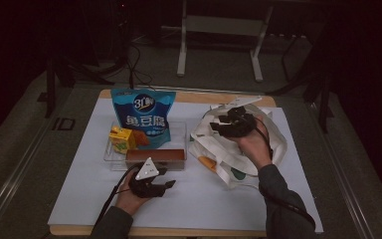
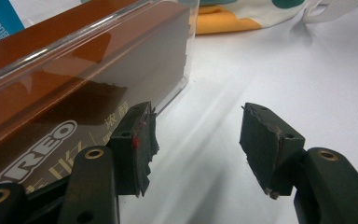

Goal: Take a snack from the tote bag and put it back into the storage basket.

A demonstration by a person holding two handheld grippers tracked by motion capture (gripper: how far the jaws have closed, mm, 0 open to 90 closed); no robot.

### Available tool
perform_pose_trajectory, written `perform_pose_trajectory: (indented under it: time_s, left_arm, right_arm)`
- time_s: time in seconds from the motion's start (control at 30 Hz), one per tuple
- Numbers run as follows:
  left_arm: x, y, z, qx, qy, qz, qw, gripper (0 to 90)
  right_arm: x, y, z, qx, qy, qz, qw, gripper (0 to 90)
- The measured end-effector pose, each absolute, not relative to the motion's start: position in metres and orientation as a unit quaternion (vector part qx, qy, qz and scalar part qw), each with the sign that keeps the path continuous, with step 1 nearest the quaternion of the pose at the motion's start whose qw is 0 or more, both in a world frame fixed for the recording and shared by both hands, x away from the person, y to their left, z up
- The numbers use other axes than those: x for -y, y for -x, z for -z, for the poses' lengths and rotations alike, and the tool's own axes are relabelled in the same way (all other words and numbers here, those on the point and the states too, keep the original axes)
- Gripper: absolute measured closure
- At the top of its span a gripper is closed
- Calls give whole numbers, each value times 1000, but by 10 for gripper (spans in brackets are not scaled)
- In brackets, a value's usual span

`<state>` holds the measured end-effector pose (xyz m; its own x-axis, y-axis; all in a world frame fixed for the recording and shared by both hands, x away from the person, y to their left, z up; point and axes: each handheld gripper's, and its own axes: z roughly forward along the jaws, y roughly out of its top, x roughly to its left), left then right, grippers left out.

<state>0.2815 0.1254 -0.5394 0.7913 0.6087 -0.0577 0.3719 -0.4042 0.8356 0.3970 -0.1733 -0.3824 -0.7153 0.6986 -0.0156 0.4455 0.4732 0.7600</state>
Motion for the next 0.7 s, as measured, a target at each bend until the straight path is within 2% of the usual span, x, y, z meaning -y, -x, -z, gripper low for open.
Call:
perform_pose_trajectory:
  time_s: [0.43,0.53,0.67,0.7]
  left_arm:
    - [-125,-282,539,-295,-830,-130,456,442]
    - [-125,-281,539,-293,-830,-131,456,441]
    - [-125,-281,539,-294,-830,-130,456,442]
    - [-125,-281,539,-293,-830,-131,456,442]
  right_arm:
    - [226,-395,403,-834,-391,-345,178,667]
    - [236,-396,409,-831,-404,-335,184,734]
    - [246,-399,417,-825,-430,-315,186,889]
    - [248,-400,419,-825,-433,-310,189,896]
